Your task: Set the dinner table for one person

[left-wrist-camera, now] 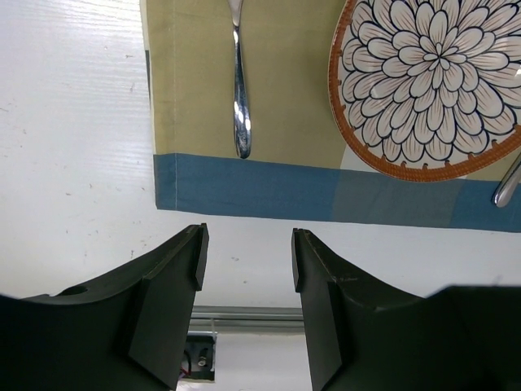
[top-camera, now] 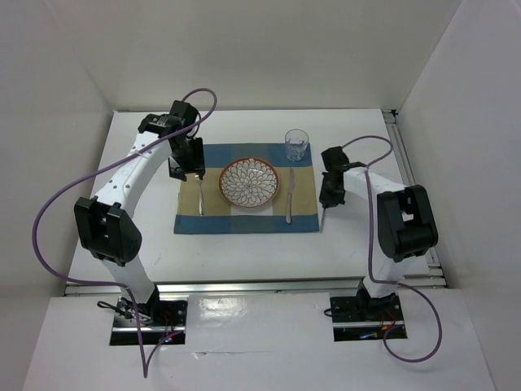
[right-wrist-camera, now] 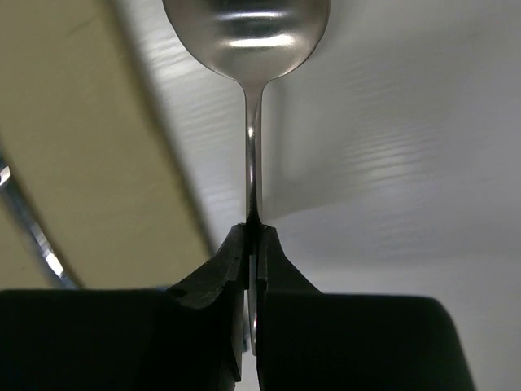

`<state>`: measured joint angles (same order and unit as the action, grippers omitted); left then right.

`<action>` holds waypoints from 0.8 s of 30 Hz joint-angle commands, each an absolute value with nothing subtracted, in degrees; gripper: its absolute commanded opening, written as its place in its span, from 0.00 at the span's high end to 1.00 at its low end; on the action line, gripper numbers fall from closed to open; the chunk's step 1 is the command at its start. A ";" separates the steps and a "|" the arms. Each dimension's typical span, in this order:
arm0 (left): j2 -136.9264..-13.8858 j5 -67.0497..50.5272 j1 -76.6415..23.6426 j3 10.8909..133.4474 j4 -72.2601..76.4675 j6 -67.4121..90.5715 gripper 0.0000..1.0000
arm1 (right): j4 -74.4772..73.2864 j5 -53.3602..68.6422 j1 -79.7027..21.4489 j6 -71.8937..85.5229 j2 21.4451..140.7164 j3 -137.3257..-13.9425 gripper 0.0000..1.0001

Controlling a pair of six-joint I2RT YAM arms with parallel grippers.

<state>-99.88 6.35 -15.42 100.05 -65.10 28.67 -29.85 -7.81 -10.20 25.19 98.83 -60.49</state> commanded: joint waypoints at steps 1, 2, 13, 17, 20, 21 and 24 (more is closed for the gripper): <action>-96.77 7.65 -15.29 100.55 -65.13 29.00 0.38 | -31.99 -8.96 -15.63 25.13 95.10 -64.41 1.00; -96.16 7.65 -15.29 100.55 -65.13 29.00 0.38 | -32.60 -8.96 -16.25 25.14 95.62 -65.03 1.00; -94.48 8.35 -15.29 99.49 -65.13 29.00 0.38 | -35.16 -8.35 -21.79 25.14 104.77 -75.67 1.00; -94.48 7.83 -15.29 98.96 -65.13 29.00 0.38 | -35.77 -8.35 -22.93 25.14 107.66 -78.30 1.00; -93.96 7.82 -15.29 98.35 -65.13 29.00 0.38 | -35.77 -8.35 -22.94 24.61 110.56 -79.80 1.00; -93.96 7.82 -15.29 98.35 -65.13 29.00 0.38 | -35.77 -8.35 -23.46 24.61 111.44 -80.33 1.00; -93.96 7.82 -15.29 97.82 -65.13 29.00 0.38 | -36.55 -9.05 -23.47 24.61 114.16 -82.87 0.87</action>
